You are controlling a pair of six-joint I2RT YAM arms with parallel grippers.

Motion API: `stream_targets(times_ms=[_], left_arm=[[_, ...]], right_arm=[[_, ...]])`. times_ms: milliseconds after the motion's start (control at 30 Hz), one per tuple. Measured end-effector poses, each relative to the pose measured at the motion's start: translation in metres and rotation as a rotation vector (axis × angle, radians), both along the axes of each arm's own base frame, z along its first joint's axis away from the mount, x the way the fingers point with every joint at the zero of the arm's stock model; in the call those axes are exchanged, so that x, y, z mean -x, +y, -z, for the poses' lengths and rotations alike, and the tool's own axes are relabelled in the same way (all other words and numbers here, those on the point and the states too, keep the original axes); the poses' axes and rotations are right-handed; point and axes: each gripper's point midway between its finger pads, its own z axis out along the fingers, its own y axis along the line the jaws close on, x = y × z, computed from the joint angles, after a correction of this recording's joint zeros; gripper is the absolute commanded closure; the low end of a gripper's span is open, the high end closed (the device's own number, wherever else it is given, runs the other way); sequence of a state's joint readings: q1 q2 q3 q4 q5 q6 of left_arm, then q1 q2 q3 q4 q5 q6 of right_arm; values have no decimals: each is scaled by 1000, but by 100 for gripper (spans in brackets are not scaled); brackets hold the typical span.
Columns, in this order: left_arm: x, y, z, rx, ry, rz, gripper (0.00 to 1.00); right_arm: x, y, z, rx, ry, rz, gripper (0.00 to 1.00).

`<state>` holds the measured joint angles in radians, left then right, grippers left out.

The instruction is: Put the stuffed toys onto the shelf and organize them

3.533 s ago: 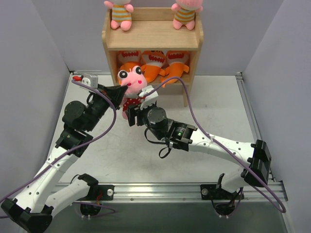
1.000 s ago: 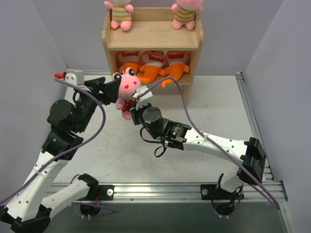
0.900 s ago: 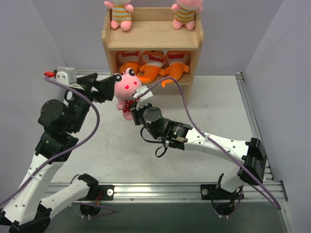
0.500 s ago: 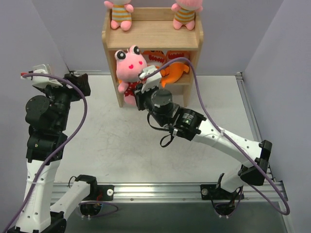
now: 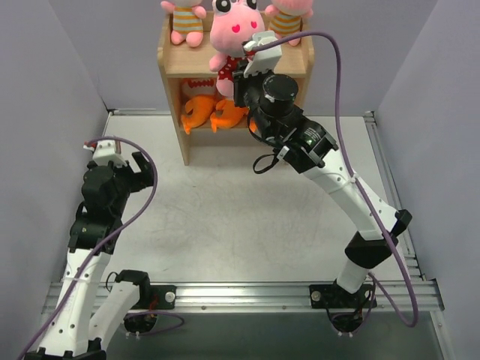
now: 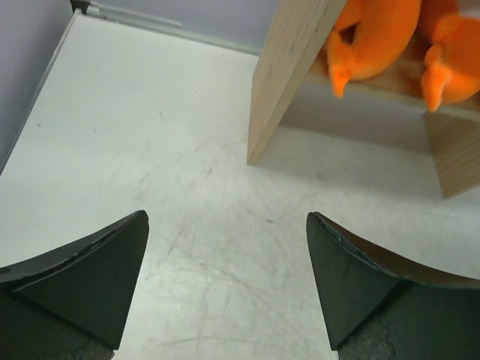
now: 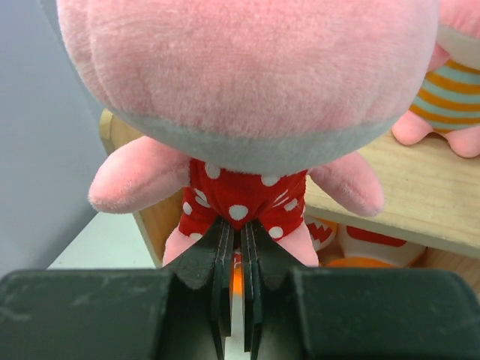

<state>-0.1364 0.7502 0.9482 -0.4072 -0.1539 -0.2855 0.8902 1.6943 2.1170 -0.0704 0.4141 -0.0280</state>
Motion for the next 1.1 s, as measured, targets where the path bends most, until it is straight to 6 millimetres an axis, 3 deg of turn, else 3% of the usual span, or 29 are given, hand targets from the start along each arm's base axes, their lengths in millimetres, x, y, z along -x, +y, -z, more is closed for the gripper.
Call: stream_targets(times_ms=[167, 333, 567, 833, 1100], left_arm=[[18, 3, 46, -34, 91, 7, 6], [23, 1, 65, -57, 134, 25, 6], [24, -3, 68, -85, 143, 44, 6], [25, -7, 70, -102, 150, 60, 6], [25, -12, 73, -117, 159, 83, 6]], right_arm=[[-27, 3, 3, 33, -40, 33, 100], [-65, 0, 6, 34, -99, 89, 100], [-103, -4, 5, -15, -188, 139, 100], [-132, -1, -4, -70, -284, 165, 100], [-157, 6, 4, -102, -345, 174, 100]])
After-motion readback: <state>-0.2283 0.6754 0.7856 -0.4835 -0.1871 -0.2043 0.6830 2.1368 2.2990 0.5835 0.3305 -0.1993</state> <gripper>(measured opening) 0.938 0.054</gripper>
